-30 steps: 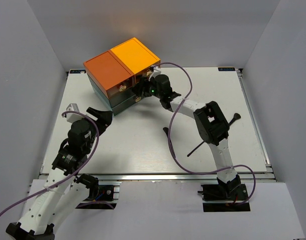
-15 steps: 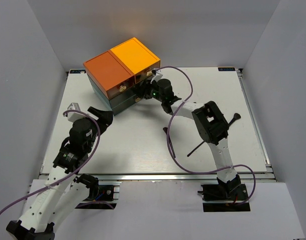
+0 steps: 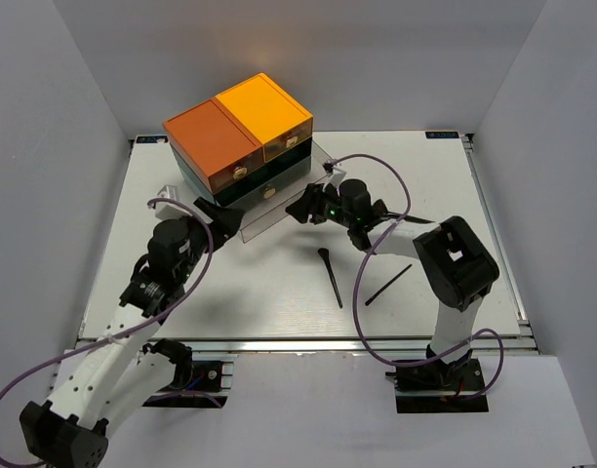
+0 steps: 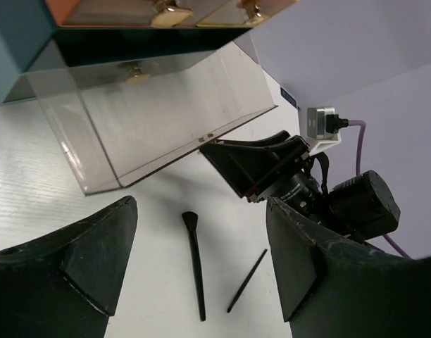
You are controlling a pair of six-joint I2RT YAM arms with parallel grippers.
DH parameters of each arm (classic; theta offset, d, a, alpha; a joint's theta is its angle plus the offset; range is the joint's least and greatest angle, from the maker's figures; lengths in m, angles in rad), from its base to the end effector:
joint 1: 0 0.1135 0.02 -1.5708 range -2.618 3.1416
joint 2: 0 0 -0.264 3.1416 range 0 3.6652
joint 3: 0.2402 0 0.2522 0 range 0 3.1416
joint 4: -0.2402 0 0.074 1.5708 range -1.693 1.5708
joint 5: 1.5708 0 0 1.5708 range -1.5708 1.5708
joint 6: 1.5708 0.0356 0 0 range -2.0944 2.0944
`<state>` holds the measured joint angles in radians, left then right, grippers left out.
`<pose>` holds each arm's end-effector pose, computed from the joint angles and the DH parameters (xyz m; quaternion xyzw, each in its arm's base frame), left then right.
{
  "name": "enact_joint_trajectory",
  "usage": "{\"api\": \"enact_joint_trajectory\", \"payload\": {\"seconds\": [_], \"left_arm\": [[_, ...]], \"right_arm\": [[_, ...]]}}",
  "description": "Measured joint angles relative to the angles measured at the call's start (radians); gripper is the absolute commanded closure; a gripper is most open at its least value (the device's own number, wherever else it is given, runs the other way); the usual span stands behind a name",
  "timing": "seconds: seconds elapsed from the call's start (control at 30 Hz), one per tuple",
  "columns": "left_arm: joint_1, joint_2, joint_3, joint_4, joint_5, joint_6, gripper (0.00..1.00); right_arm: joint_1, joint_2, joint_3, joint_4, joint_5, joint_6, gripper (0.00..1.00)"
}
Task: Organize the makeup
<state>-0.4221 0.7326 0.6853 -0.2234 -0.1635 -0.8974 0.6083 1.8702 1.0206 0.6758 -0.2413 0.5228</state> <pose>0.1633 -0.0670 0.3092 -0.2348 0.7595 -0.3184 0.5165 0.3329 0.2422 0.2026 -0.1098 0.7562 0.4199 0.4896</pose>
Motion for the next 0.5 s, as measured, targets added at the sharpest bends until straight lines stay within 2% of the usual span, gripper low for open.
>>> {"api": "enact_joint_trajectory", "payload": {"seconds": [0.03,0.07,0.13,0.23,0.37,0.43,0.47,0.5], "left_arm": [[0.0,0.015,0.0,0.014,0.019,0.005,0.17],[0.0,0.034,0.001,0.029,0.037,0.011,0.17],[0.0,0.076,0.011,0.045,0.08,0.026,0.17],[0.0,0.165,0.066,0.052,0.148,0.052,0.23],[-0.027,0.287,0.165,0.05,0.206,0.097,0.43],[-0.08,0.355,0.22,0.051,0.214,0.125,0.49],[-0.117,0.393,0.251,0.051,0.215,0.138,0.57],[-0.15,0.429,0.276,0.055,0.219,0.147,0.59]], "right_arm": [[0.0,-0.01,-0.012,0.0,-0.006,-0.003,0.14],[0.0,-0.014,-0.016,-0.001,-0.018,-0.008,0.11],[0.0,-0.016,-0.014,-0.013,-0.05,-0.038,0.11],[-0.006,-0.017,0.022,-0.093,-0.097,-0.095,0.11],[-0.037,-0.063,0.063,-0.251,-0.147,-0.258,0.11],[-0.069,-0.136,0.046,-0.336,-0.165,-0.398,0.11],[-0.088,-0.187,0.021,-0.36,-0.171,-0.482,0.11],[-0.111,-0.248,-0.013,-0.385,-0.177,-0.56,0.11]]}}
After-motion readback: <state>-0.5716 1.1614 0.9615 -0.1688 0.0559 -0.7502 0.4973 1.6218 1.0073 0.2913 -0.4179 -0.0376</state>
